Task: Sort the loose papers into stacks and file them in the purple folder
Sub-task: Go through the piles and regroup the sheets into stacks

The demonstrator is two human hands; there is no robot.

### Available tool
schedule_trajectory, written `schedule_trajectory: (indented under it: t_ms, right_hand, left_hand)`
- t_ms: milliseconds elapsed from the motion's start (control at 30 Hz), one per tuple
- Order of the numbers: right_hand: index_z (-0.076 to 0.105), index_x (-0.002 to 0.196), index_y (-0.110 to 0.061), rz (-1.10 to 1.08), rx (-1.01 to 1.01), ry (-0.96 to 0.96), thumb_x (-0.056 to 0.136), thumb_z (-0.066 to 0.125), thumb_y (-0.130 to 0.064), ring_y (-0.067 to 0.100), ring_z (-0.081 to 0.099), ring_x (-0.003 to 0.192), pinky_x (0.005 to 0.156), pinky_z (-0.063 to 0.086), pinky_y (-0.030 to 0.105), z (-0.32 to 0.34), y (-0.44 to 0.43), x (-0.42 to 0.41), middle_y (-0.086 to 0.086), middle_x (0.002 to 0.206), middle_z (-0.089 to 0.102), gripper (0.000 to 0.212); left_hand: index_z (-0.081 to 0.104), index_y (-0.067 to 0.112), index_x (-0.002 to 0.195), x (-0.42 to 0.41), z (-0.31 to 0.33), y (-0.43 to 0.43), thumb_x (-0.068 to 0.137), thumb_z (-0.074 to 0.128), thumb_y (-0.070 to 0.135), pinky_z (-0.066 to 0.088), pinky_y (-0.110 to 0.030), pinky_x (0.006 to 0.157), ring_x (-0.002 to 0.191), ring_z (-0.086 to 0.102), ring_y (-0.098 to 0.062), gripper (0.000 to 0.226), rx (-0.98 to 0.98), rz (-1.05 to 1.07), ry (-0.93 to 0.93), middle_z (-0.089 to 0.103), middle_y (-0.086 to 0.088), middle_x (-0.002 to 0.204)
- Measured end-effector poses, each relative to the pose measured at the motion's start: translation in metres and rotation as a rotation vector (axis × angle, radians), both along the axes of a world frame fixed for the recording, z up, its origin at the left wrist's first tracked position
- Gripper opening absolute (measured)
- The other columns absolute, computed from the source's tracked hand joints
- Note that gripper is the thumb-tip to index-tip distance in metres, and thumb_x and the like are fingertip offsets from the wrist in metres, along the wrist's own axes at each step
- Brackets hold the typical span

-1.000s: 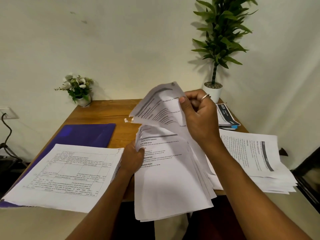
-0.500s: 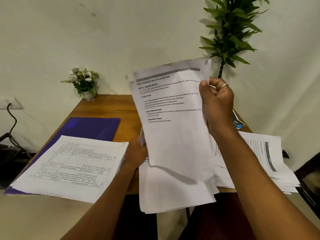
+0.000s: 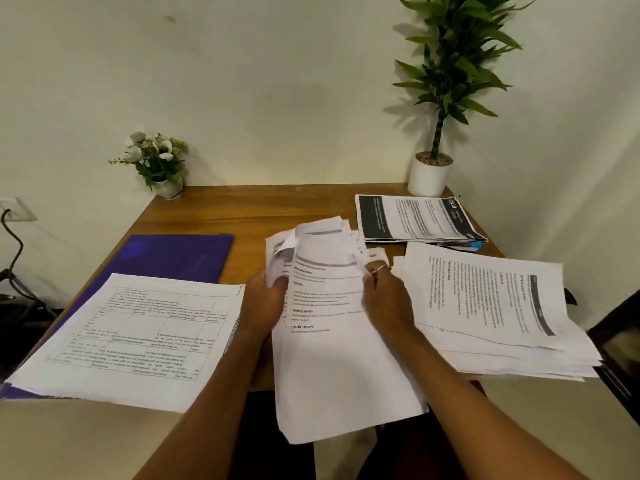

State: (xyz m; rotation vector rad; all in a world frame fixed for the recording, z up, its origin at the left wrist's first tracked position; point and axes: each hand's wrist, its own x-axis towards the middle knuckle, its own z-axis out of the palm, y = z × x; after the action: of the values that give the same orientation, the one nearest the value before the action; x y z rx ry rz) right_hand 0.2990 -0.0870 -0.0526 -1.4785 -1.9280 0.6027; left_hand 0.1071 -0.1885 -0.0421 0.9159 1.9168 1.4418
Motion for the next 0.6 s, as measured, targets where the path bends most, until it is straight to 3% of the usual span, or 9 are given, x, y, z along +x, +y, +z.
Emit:
schedule_trajectory:
  t_ms: [100, 233, 400, 500, 600]
  right_hand:
    - [0.059, 0.133, -0.020, 0.039, 0.062, -0.122, 0.107, 0.045, -0.026, 0.018, 0.068, 0.103, 0.080, 0.044, 0.019, -0.008, -0.005, -0.002, 0.000, 0.120, 0.070, 0.030]
    - [0.058, 0.131, -0.020, 0.038, 0.089, -0.152, 0.107, 0.044, -0.025, 0.018, 0.067, 0.097, 0.075, 0.044, 0.022, -0.009, -0.005, -0.003, 0.000, 0.117, 0.069, 0.028]
    - [0.058, 0.131, -0.020, 0.022, 0.072, -0.138, 0.106, 0.046, -0.025, 0.015, 0.065, 0.094, 0.074, 0.044, 0.021, -0.011, -0.002, -0.003, -0.001, 0.115, 0.069, 0.027]
    - [0.058, 0.131, -0.020, 0.019, 0.062, -0.131, 0.106, 0.047, -0.024, 0.016, 0.065, 0.099, 0.077, 0.045, 0.021, -0.012, 0.000, -0.003, -0.001, 0.118, 0.068, 0.027]
    - [0.059, 0.129, -0.020, 0.021, 0.060, -0.121, 0.106, 0.047, -0.023, 0.016, 0.064, 0.099, 0.077, 0.045, 0.020, -0.013, 0.000, -0.002, -0.001, 0.118, 0.068, 0.026]
  left_hand:
    - [0.065, 0.021, 0.112, -0.001, -0.003, 0.004, 0.098, 0.054, 0.055, 0.063, -0.037, 0.074, 0.088, 0.075, -0.021, 0.039, 0.031, 0.037, -0.061, 0.075, 0.003, 0.101]
    - [0.066, 0.020, 0.108, 0.002, 0.002, 0.003, 0.087, 0.047, 0.068, 0.061, -0.029, 0.065, 0.083, 0.076, -0.019, 0.055, 0.028, -0.045, -0.063, 0.076, 0.004, 0.095]
    - [0.059, 0.026, 0.104, 0.004, -0.001, 0.003, 0.098, 0.064, 0.036, 0.058, -0.022, 0.060, 0.081, 0.072, -0.016, 0.012, -0.028, -0.053, -0.040, 0.070, 0.010, 0.095]
    - [0.053, 0.021, 0.112, 0.001, -0.006, 0.006, 0.098, 0.064, 0.016, 0.051, -0.017, 0.053, 0.078, 0.067, -0.012, 0.019, -0.055, -0.026, -0.045, 0.064, 0.012, 0.095]
    - [0.054, 0.021, 0.114, 0.000, -0.009, 0.008, 0.097, 0.064, 0.014, 0.052, -0.018, 0.054, 0.078, 0.067, -0.012, 0.021, -0.068, -0.023, -0.022, 0.066, 0.009, 0.098]
